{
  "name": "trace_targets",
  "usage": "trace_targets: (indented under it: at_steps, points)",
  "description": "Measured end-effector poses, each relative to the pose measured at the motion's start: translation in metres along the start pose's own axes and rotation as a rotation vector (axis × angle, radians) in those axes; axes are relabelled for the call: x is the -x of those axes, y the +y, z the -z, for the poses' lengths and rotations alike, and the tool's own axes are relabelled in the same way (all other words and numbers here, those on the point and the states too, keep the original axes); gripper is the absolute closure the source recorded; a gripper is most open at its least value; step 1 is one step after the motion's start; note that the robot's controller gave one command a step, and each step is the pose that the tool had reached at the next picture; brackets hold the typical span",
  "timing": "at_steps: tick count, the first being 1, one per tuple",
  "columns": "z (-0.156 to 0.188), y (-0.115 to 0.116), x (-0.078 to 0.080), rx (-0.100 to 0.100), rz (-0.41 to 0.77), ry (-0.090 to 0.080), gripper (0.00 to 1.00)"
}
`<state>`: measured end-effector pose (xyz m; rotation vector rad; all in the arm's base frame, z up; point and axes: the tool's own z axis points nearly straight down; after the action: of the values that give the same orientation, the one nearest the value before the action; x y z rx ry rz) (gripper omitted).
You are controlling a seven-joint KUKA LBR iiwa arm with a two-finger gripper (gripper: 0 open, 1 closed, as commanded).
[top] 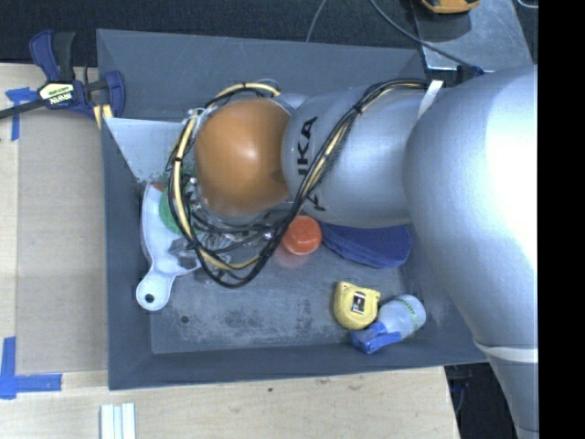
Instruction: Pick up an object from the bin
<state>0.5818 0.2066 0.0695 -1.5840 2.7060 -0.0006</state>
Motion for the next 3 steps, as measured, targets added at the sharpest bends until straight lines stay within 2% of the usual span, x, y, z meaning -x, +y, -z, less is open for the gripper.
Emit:
trace_targets:
  at_steps: [1,2,3]
  points:
    - [0.001,-0.010,0.032,-0.004,-0.017,0.004,1.00]
    - [0.002,-0.018,0.032,0.002,0.566,0.007,1.00]
    - [0.036,-0.025,0.049,-0.002,0.358,0.002,1.00]
